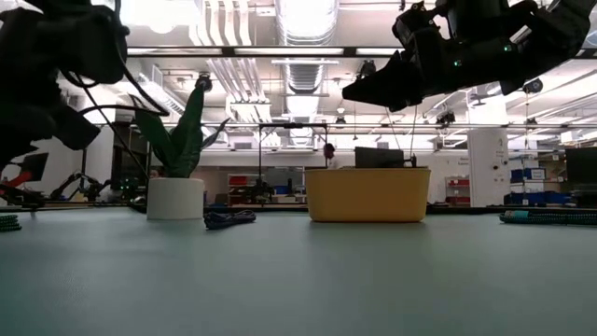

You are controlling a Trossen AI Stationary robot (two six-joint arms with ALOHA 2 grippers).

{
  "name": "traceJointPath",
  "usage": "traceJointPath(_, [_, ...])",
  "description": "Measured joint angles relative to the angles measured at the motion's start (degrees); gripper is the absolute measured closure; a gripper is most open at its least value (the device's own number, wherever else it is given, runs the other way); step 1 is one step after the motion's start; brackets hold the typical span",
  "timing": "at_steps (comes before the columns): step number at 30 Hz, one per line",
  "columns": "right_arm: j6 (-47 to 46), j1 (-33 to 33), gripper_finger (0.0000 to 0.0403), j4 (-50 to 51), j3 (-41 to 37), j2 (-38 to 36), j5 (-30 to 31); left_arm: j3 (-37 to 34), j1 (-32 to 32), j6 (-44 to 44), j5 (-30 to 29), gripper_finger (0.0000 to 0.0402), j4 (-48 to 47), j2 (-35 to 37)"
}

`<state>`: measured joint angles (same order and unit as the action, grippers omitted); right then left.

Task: Pick and place USB-C Cables
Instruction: Put the green charger cable into the yellow bin

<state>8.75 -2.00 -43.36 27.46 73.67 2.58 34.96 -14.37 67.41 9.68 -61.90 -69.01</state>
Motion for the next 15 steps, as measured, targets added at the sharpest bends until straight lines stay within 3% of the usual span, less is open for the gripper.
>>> traceJointPath(15, [-0.2,0.0,0.033,0.0,0.0,0.0,0.0,-3.5,0.0,0.0,-3.0,0.0237,6.6,-1.9])
